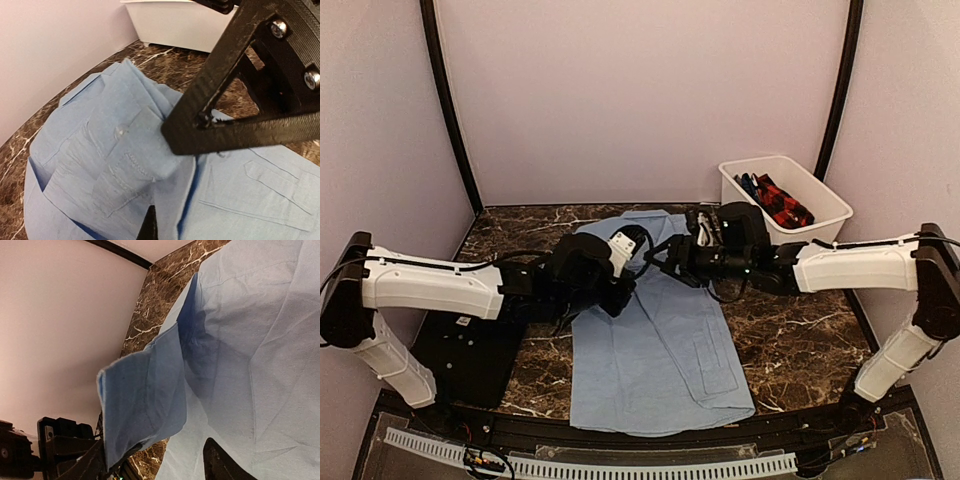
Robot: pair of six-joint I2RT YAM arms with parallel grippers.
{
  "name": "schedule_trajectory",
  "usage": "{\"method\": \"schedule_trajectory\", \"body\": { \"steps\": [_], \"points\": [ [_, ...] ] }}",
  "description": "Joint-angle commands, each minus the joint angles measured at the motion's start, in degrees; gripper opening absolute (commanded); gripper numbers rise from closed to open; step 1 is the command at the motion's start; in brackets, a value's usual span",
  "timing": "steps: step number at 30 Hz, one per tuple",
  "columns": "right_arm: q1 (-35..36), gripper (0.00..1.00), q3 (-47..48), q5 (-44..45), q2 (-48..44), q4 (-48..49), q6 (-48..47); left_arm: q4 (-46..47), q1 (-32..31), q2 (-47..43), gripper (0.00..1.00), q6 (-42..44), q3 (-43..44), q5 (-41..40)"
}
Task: Fold and stack the long sleeve shirts
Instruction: Pass from the right arm to the left, then pass from the left arm to the right
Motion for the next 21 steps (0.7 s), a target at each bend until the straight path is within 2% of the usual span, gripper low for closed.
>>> {"method": "schedule_trajectory", "body": {
  "steps": [1, 4, 10, 15, 21],
  "points": [
    [-0.01, 0.67, -3.49, 10.07, -9.44, -5.06, -15.08, -6.49, 3.54, -6.29, 0.00, 3.16, 1.62, 18.25],
    [0.06, 0.69, -7.28, 12.23, -15.42, -2.46, -23.71, -13.65, 4.74, -6.56, 0.00, 5.44, 5.23, 28.32],
    [0.90, 0.72, -10.74, 9.85, -24.39, 1.65, -36.51, -22.47, 5.58, -6.35, 0.00, 7.60, 10.71, 39.60],
    [3.55, 0.73, -6.57, 7.16, -25.53, -4.14, -44.00, -31.06, 5.67, -4.39, 0.00, 9.21, 16.21, 49.04],
    [7.59, 0.74, -3.58, 4.74, -23.91, -9.60, -48.98, -35.87, 5.65, -3.58, 0.00, 10.81, 17.20, 53.08]
  ]
}}
